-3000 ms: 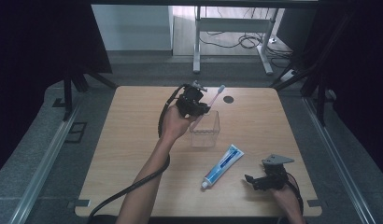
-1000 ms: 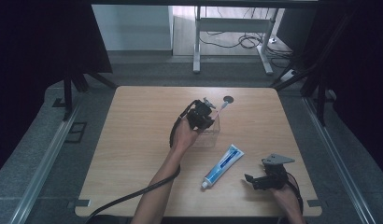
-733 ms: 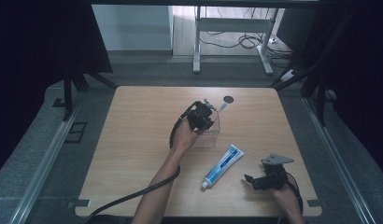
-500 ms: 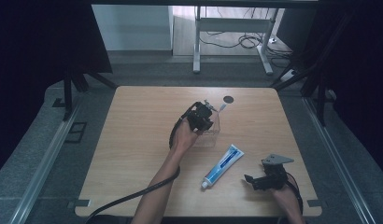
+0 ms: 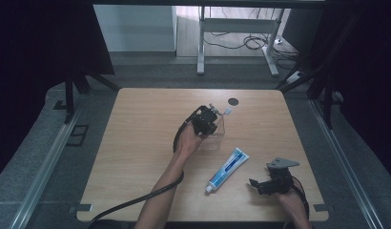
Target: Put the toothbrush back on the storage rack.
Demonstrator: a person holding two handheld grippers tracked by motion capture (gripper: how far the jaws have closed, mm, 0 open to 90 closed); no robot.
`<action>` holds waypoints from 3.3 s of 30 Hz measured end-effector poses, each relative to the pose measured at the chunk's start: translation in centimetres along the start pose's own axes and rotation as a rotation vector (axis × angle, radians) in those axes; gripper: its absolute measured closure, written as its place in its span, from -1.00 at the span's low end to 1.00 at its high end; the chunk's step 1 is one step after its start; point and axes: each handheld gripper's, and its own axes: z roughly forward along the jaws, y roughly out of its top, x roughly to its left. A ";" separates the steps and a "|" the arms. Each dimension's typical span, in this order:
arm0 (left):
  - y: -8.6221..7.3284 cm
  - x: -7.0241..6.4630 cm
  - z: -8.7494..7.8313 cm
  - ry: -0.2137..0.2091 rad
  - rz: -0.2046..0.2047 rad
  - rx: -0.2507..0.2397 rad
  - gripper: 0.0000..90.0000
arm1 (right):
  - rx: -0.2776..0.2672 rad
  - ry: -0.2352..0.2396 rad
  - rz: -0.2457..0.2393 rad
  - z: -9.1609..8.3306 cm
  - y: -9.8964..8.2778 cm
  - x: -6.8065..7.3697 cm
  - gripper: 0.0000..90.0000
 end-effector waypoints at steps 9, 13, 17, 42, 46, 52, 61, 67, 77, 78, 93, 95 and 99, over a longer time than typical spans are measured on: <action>0.1 0.0 -0.6 -0.007 -0.005 -0.029 0.69 | 0.002 -0.001 -0.001 0.0 0.0 0.0 -1.00; 0.3 0.0 -1.3 -0.009 -0.009 -0.053 0.60 | 0.002 0.000 -0.002 0.0 0.0 0.0 -1.00; 0.3 -0.1 -2.2 -0.007 -0.010 -0.076 0.43 | 0.003 0.000 -0.002 0.0 0.0 0.0 -1.00; -1.5 0.4 -5.9 -0.074 -0.031 -0.136 -0.52 | 0.006 -0.003 -0.003 0.1 0.0 0.1 -1.00; -2.1 0.5 -6.4 -0.072 -0.036 -0.142 -0.62 | 0.008 -0.004 -0.004 0.1 0.0 0.1 -1.00; -3.2 0.5 -7.1 -0.079 -0.042 -0.138 -0.68 | 0.008 -0.004 -0.003 0.1 0.0 0.1 -1.00; -5.0 0.6 -8.2 -0.086 -0.033 -0.145 -0.70 | 0.008 -0.007 -0.005 0.1 0.0 0.2 -1.00; -6.2 0.5 -8.9 -0.087 -0.036 -0.155 -0.71 | 0.004 -0.008 -0.004 0.0 0.0 0.2 -1.00; -8.1 0.4 -9.6 -0.090 -0.029 -0.177 -0.72 | 0.004 -0.010 -0.004 0.0 0.0 0.2 -1.00; -8.3 0.4 -9.6 -0.094 -0.030 -0.175 -0.72 | 0.005 -0.010 -0.005 0.0 0.0 0.2 -1.00; -11.7 0.5 -9.6 -0.102 -0.050 -0.179 -0.71 | 0.007 -0.009 -0.002 0.1 0.0 0.3 -1.00; -12.0 0.5 -9.7 -0.110 -0.059 -0.183 -0.71 | 0.006 -0.010 -0.002 0.1 0.0 0.3 -1.00; -12.8 0.4 -9.8 -0.114 -0.071 -0.186 -0.71 | 0.008 -0.009 -0.004 0.1 0.0 0.3 -1.00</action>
